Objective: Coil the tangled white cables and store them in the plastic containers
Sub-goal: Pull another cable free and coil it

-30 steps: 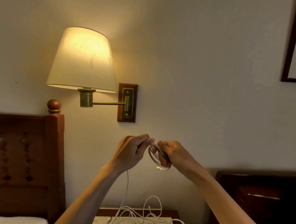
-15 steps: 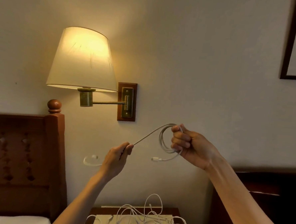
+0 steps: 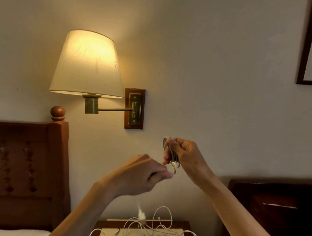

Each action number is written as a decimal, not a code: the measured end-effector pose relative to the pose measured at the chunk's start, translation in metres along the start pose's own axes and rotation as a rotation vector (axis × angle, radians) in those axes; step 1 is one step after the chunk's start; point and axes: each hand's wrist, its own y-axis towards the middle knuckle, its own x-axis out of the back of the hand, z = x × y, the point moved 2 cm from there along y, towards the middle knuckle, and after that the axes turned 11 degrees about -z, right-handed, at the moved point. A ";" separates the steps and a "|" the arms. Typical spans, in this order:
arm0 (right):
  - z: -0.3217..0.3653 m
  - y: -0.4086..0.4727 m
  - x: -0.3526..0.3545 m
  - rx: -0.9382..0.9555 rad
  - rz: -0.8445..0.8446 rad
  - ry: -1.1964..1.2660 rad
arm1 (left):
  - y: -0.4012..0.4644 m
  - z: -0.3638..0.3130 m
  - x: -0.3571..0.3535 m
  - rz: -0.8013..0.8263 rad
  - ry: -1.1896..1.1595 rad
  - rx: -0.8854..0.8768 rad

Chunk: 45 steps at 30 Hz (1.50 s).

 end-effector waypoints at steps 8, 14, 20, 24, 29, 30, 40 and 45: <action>0.000 -0.014 -0.007 0.030 0.097 -0.168 | 0.010 0.018 0.016 -0.380 0.159 -0.142; -0.003 -0.014 -0.007 -0.090 0.111 -0.171 | 0.013 0.042 0.004 -0.479 0.164 -0.044; -0.001 -0.008 0.009 -0.337 0.140 0.223 | -0.008 0.082 -0.009 -0.595 -0.240 0.182; 0.000 -0.001 0.023 -0.408 0.117 0.369 | -0.043 0.124 -0.042 -0.534 -0.322 0.367; -0.011 0.002 0.025 -0.477 0.098 0.498 | -0.071 0.137 -0.072 -0.573 -0.345 0.675; -0.012 0.003 0.025 -0.483 0.092 0.519 | -0.073 0.132 -0.071 -0.559 -0.256 0.695; -0.023 -0.006 -0.006 -0.229 0.074 0.042 | -0.013 -0.014 -0.016 0.217 -0.006 0.185; -0.026 -0.014 -0.004 -0.120 0.168 -0.161 | -0.007 -0.004 0.000 -0.355 0.299 -0.059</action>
